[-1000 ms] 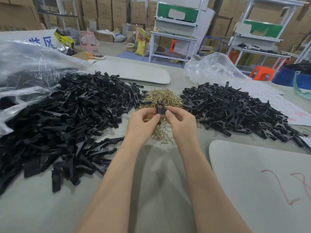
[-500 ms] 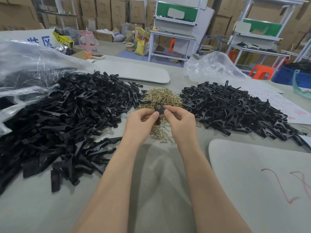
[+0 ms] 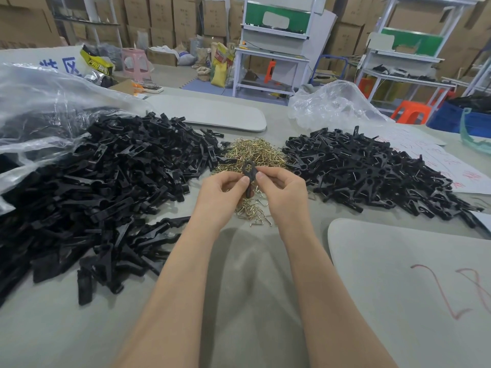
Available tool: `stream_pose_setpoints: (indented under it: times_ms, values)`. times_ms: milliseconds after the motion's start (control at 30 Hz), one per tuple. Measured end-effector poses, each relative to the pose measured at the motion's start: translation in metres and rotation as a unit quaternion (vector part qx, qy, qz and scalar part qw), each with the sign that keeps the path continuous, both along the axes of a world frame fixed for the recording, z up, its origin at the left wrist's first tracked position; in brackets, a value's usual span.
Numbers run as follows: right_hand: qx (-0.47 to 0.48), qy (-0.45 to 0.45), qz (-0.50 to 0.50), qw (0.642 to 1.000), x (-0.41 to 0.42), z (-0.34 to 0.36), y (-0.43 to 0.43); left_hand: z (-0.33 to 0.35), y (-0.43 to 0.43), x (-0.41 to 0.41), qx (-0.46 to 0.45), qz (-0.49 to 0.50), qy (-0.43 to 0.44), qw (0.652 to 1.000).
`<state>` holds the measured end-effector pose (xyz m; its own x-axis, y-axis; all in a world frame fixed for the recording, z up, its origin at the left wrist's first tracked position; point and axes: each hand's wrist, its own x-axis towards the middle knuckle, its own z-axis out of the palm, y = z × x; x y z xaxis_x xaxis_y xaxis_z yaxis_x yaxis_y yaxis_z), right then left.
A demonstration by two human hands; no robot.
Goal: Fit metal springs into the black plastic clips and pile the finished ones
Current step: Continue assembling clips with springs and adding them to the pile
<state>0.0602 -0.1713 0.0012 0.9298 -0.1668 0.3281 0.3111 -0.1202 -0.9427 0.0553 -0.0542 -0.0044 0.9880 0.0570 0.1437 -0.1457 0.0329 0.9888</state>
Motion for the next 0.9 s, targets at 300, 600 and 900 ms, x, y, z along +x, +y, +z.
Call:
stream_pose_setpoints:
  times_ms: [300,600,900]
  values:
    - [-0.022,0.044,-0.044,0.998,-0.002,-0.004,0.004,0.010,0.007,0.001,-0.072,0.114,0.012,0.991]
    - [-0.152,0.102,0.143,0.973,0.008,0.015,0.062,0.017,0.036,0.005,-0.280,0.369,-0.080,0.883]
    - [-0.562,0.078,0.005,0.823,0.005,-0.010,0.069,0.010,0.027,0.009,-0.230,0.320,-0.031,0.918]
